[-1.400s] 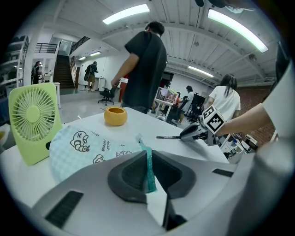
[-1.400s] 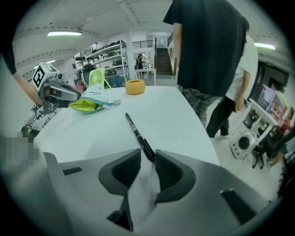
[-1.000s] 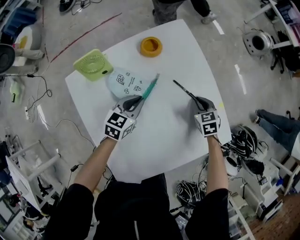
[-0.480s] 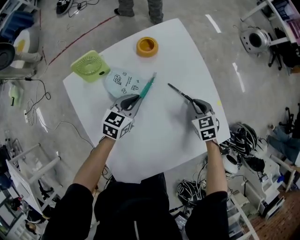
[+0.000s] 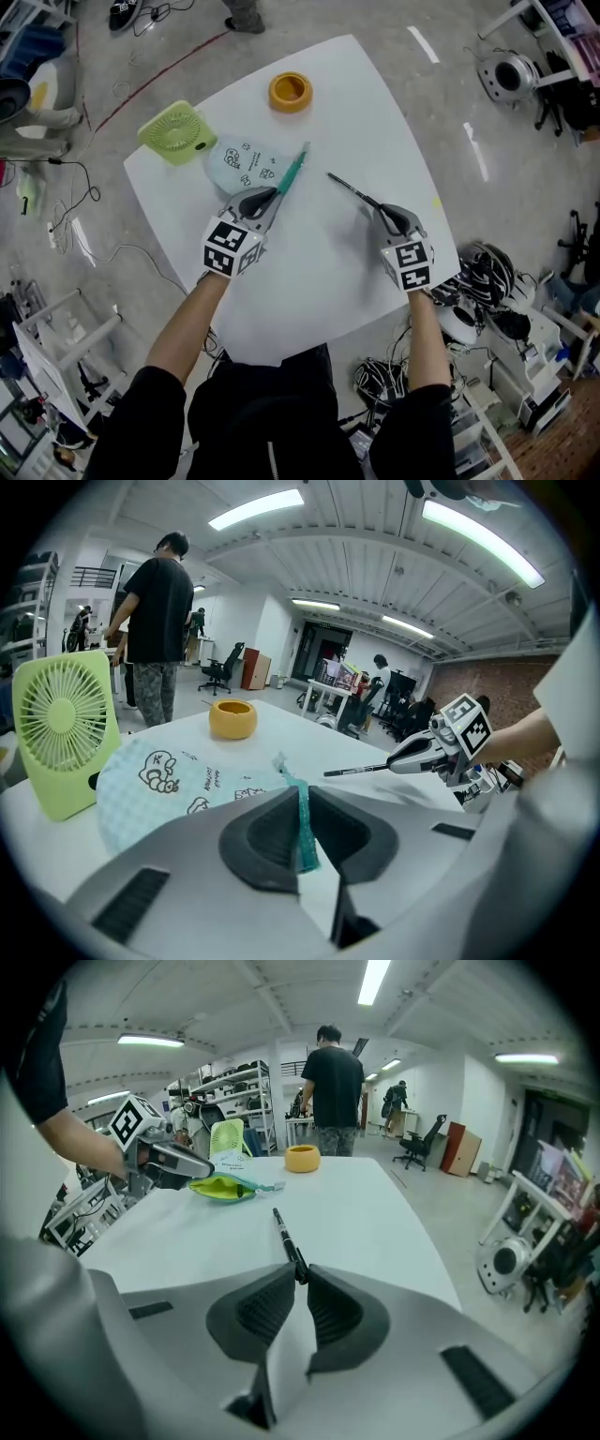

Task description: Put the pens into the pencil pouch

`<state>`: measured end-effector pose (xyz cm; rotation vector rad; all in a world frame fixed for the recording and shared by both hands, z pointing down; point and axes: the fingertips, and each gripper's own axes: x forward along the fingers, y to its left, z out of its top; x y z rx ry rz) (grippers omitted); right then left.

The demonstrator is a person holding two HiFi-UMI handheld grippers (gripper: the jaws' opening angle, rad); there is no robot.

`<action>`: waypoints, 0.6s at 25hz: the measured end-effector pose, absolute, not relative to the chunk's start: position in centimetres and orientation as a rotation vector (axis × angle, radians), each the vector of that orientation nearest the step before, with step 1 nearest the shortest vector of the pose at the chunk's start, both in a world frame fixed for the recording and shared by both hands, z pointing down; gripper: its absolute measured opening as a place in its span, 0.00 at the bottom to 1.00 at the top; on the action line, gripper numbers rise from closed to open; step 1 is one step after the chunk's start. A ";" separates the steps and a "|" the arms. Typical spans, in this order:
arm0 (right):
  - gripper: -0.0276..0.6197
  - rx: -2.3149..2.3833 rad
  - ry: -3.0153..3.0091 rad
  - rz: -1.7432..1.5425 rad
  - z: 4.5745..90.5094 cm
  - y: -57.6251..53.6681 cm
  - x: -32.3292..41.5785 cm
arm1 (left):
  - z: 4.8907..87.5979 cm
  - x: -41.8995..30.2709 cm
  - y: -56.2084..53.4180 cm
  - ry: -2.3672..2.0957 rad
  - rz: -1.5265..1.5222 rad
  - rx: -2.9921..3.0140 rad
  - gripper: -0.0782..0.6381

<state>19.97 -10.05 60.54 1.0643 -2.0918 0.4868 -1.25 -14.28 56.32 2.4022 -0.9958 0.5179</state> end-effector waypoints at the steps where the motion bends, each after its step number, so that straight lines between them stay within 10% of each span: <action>1: 0.12 1.066 -2.096 0.486 60.3 -10.0 19.9 | 56.3 -1.2 -14.3 -0.997 0.516 2.402 0.18; 15: 0.11 1.087 -2.195 0.520 58.1 -8.9 17.5 | 55.8 -1.4 -14.4 -1.005 0.494 2.397 0.18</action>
